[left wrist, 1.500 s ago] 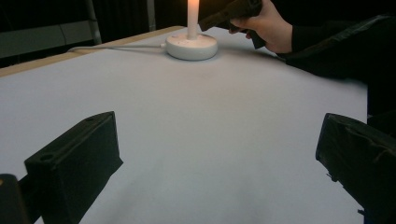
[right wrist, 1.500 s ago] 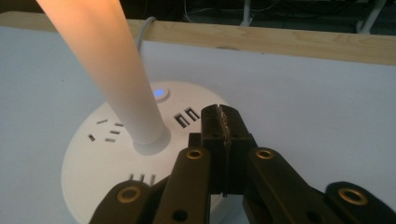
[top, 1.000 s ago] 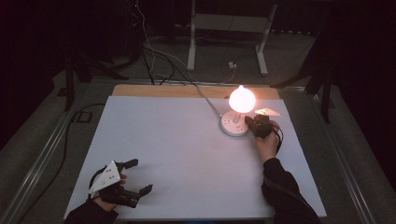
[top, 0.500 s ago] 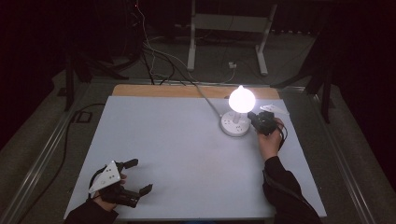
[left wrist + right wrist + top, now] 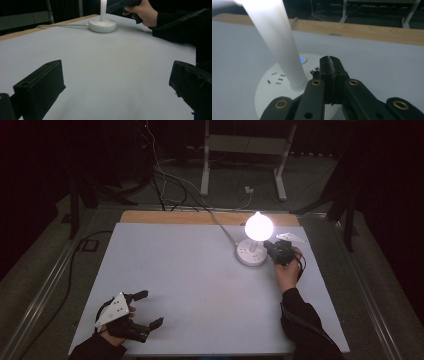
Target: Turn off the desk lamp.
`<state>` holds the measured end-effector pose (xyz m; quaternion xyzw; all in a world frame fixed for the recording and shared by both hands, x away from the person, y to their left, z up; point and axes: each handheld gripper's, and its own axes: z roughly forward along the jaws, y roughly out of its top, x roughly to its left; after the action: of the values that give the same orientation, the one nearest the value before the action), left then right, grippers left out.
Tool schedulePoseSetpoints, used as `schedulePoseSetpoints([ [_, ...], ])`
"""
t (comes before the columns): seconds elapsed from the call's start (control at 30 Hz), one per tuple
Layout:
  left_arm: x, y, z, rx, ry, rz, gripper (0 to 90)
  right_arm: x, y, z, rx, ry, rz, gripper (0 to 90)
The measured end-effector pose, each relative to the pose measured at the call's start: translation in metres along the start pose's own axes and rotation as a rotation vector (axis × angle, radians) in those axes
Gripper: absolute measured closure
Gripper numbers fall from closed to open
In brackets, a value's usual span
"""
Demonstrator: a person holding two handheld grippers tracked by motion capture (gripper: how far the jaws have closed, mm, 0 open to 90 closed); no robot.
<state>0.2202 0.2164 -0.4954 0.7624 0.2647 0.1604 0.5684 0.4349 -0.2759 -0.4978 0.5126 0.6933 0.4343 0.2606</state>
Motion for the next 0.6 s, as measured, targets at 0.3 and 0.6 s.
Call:
schedulePoseSetpoints([
  [0.3, 0.0, 0.0, 0.0, -0.004, -0.004, -0.001, 0.4, 0.002, -0.009, 0.008, 0.044, -0.006, -0.022, 89.5],
  [0.6, 0.0, 0.0, 0.0, 0.0, -0.002, -0.002, 0.4, 0.003, -0.013, 0.011, 0.062, -0.015, -0.037, 89.5],
])
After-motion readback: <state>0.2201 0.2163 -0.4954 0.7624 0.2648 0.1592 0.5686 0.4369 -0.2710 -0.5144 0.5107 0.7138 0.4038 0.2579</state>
